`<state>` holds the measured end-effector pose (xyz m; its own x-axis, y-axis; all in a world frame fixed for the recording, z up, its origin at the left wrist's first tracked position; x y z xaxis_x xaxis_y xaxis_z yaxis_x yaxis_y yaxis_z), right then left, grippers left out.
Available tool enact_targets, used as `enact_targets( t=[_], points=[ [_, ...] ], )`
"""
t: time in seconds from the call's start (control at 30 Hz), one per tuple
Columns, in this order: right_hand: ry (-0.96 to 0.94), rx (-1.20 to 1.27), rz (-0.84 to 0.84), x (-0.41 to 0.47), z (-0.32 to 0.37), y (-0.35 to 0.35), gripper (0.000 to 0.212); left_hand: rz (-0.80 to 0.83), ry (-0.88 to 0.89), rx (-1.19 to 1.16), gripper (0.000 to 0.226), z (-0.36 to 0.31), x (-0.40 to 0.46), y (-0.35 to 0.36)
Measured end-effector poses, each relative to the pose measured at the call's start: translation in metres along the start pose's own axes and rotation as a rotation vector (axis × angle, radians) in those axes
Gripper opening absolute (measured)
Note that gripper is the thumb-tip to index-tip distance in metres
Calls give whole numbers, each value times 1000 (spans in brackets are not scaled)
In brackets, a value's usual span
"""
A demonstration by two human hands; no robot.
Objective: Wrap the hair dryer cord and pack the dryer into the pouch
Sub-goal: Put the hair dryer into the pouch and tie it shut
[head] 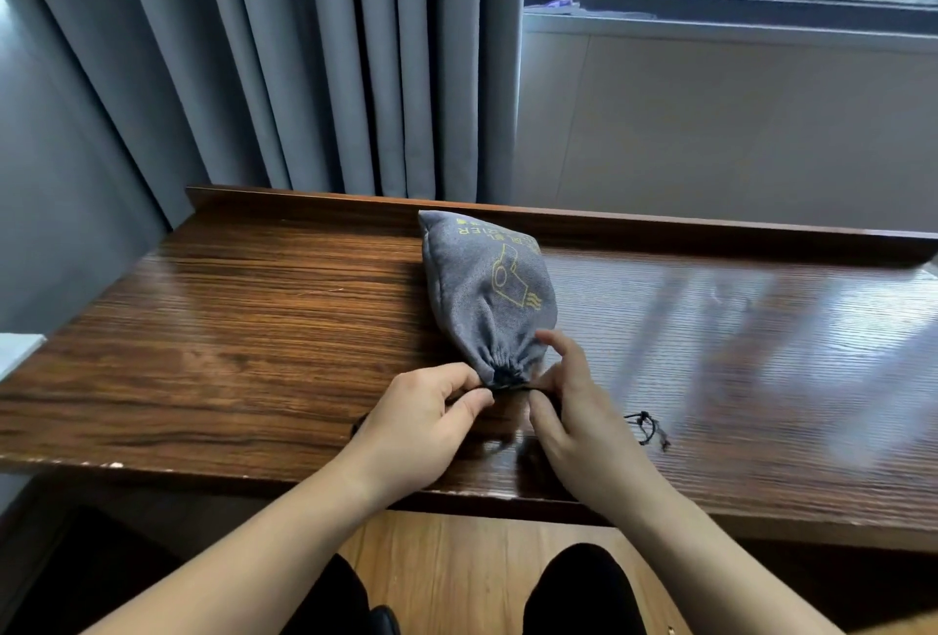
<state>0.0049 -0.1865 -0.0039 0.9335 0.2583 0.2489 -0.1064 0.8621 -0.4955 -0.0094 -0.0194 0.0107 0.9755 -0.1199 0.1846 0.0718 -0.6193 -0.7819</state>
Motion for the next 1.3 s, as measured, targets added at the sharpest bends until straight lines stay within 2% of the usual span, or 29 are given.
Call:
enact_targets(
  t=[0.13,0.2,0.37,0.53,0.67,0.77,0.87,0.97,1.03,1.13,1.2,1.3],
  points=[
    [-109,-270,-25,-1,11,-15,23,-41,5,-36,20,6,-1,-11],
    [-181,-396,-9,3,15,-21,29,-69,22,-21,23,7,0,-18],
    [-290,-433,0,10,10,-37,40,-100,33,35,27,18,4,-27],
    [-272,-474,-35,10,0,-45,44,-74,41,79,25,28,3,-23],
    [-138,-282,-66,5,1,-42,43,-61,31,80,26,29,4,-21],
    [-17,-77,-33,-3,5,-34,36,22,47,85,29,24,3,-15],
    [52,44,27,-8,12,-27,37,93,102,214,36,15,1,-4],
    [129,146,68,-10,15,-22,32,59,115,326,33,9,0,1],
    [180,214,91,-12,16,-21,28,46,57,231,26,5,-2,1],
    [170,260,172,-18,23,-15,26,135,-132,-167,21,2,-6,9],
    [40,124,235,-24,34,-9,28,191,-246,-481,18,-3,-11,18],
    [-210,-201,226,-31,40,-2,25,207,-380,-818,14,-9,-16,24]
  ],
)
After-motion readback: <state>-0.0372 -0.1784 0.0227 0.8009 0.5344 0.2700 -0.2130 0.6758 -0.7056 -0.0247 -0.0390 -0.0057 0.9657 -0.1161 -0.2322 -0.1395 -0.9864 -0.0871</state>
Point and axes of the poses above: each hand's wrist, its own x-axis towards the middle knuckle, its own y-axis out of the palm, z = x × y, the point moved 6 cm from there along x, towards the middle knuckle, and after that the axes turned 12 degrees about x, right-handed, at the moved point
